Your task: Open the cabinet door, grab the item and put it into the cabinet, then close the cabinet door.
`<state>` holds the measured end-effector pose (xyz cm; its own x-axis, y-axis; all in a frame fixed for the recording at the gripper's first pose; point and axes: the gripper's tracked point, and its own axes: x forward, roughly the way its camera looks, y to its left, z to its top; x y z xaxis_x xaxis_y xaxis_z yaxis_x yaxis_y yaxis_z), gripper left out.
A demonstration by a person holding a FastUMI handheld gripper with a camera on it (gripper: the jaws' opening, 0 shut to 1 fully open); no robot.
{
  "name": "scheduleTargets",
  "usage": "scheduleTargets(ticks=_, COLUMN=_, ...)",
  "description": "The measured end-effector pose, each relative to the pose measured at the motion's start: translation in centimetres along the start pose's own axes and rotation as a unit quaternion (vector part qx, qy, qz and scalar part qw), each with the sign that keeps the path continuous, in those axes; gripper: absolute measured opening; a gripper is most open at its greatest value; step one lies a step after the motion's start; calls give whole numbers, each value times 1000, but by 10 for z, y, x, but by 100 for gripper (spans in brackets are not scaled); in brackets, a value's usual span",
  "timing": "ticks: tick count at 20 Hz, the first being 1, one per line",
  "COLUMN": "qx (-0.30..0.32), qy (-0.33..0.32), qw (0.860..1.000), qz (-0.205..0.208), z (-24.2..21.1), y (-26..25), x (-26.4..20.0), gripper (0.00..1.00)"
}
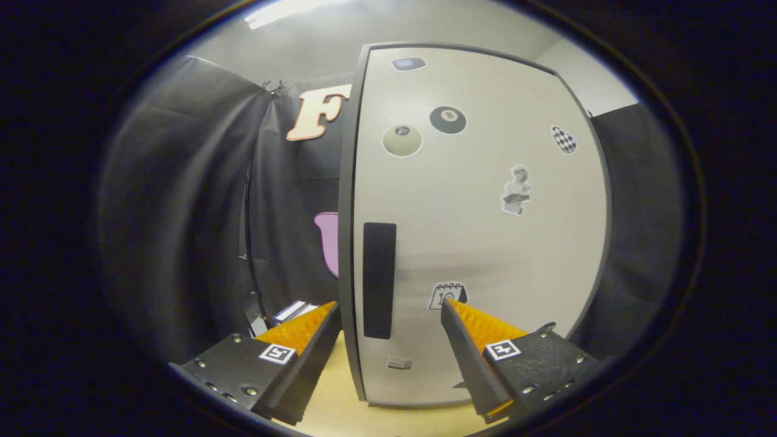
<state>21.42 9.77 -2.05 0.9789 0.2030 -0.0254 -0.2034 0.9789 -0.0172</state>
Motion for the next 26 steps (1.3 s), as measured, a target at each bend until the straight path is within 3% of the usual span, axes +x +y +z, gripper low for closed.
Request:
scheduleTargets(ticks=6, qx=20, qy=-4, qw=1000, qz=-3, z=0, y=9, x=38, gripper=94)
scheduleTargets(ticks=9, qx=35, qy=4, qw=999, qz=-7, z=-3, y=9, x=43, gripper=66)
scheduleTargets(ticks=10, qx=41, qy=9, qw=999, qz=-10, z=-4, y=11, x=43, gripper=39)
scheduleTargets(ticks=11, qx=42, qy=10, qw=999, qz=-13, z=-3, y=10, x=44, gripper=31)
scheduleTargets(ticks=13, qx=53, qy=17, qw=998, qz=-15, z=-4, y=10, x=43, gripper=31)
scheduleTargets(ticks=14, qx=57, qy=19, qw=998, qz=-14, z=-5, y=10, x=44, gripper=25)
scheduleTargets(ticks=17, qx=58, qy=24, qw=998, qz=-11, z=-6, y=8, x=37, gripper=25)
scheduleTargets(ticks=18, qx=56, qy=26, qw=998, qz=-6, z=-7, y=8, x=38, gripper=16)
scheduleTargets(ticks=26, qx=62, qy=23, qw=997, qz=-27, z=-1, y=2, x=-13, gripper=15)
